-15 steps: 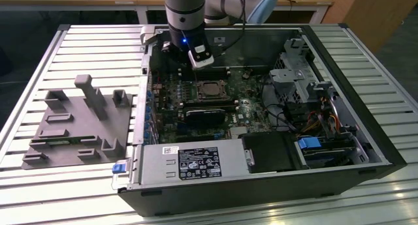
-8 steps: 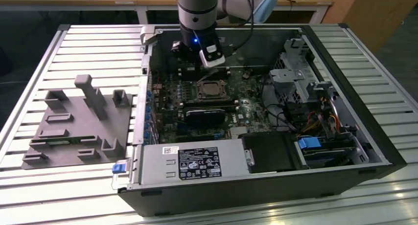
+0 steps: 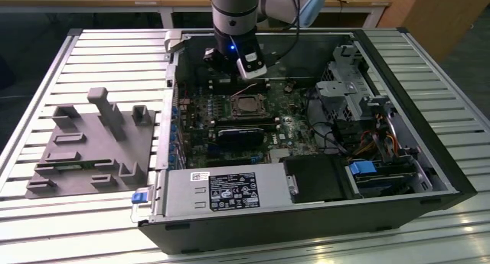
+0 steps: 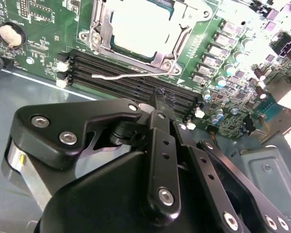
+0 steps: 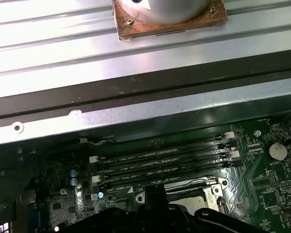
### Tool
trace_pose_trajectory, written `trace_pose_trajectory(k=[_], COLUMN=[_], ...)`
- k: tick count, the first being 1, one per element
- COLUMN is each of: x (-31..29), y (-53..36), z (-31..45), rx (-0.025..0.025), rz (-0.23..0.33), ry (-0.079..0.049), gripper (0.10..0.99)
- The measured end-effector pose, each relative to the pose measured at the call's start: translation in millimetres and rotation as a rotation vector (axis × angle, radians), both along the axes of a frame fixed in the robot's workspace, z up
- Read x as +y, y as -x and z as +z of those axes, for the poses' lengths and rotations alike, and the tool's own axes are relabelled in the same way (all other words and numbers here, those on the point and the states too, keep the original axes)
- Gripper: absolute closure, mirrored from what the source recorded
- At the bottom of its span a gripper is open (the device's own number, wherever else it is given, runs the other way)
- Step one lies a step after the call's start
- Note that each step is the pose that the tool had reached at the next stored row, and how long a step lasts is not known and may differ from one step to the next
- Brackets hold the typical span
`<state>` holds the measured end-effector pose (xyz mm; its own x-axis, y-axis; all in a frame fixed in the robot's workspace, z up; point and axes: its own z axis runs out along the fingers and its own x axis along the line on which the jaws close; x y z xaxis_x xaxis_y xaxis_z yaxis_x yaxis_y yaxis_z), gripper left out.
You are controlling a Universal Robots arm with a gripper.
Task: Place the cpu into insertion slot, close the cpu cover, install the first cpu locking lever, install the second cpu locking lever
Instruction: 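Install the first cpu locking lever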
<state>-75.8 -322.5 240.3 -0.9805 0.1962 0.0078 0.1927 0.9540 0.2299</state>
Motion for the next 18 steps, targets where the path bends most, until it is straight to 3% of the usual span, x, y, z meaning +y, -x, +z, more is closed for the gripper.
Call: trace_pose_trajectory(k=[4,5,11,15,18], x=[0.0,0.0,0.0,0.0,0.0], y=[0.0,0.5,1.6,1.8,1.9], z=[-0.2,-0.6,-2.3,-2.8,-3.3], rx=[-0.0017,-0.0096,-0.0797,-0.1369,-0.1756], rz=[0.000,0.000,0.000,0.000,0.000], ry=[0.000,0.000,0.000,0.000,0.000], gripper=[0.984,0.984,0.984,0.984,0.984])
